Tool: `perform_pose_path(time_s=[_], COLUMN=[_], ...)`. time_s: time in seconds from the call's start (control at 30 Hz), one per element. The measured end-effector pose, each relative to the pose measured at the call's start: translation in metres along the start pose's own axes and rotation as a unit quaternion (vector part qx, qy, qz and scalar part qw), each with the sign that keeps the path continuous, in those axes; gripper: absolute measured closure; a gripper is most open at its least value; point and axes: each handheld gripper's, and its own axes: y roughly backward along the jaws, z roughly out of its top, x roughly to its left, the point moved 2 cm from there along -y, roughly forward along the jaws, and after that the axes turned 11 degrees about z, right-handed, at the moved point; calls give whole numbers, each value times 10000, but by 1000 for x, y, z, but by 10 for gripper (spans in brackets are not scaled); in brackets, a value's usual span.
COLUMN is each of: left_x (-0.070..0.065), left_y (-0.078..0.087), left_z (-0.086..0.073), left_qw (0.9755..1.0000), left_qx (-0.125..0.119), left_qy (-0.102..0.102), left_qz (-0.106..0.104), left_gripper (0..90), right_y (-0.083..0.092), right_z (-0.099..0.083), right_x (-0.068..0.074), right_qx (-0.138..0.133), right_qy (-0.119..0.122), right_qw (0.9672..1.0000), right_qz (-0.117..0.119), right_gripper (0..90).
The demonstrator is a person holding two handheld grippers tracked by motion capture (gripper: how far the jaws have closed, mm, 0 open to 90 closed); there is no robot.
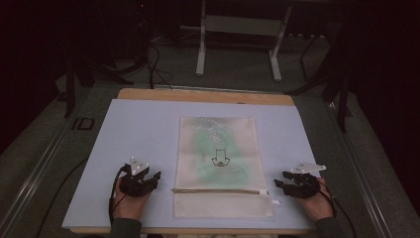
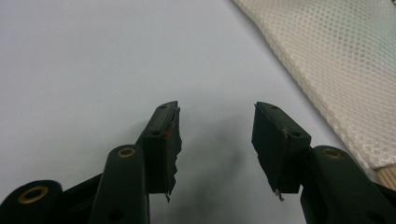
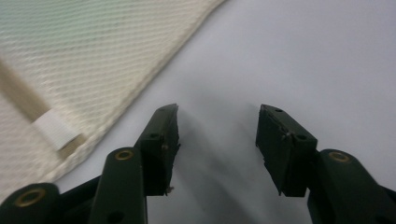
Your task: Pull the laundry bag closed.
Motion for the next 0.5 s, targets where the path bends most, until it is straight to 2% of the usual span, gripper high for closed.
perform_pose_path(time_s=[0.27,0.37,0.5], left_x=[2,1,0], left_y=[0,-1,0], left_z=[0,0,0], left_qw=[9998,9996,9993], left_qx=[1,49,39], left_qy=[-89,-138,-127], left_qz=[-176,-233,-340], left_gripper=[515,534,540], right_y=[1,0,1], right_z=[3,5,7], right_x=[7,12,16], right_qx=[247,338,409], right_qy=[176,310,366], right_qw=[9995,9988,9983], right_qz=[131,149,196], right_gripper=[519,531,541])
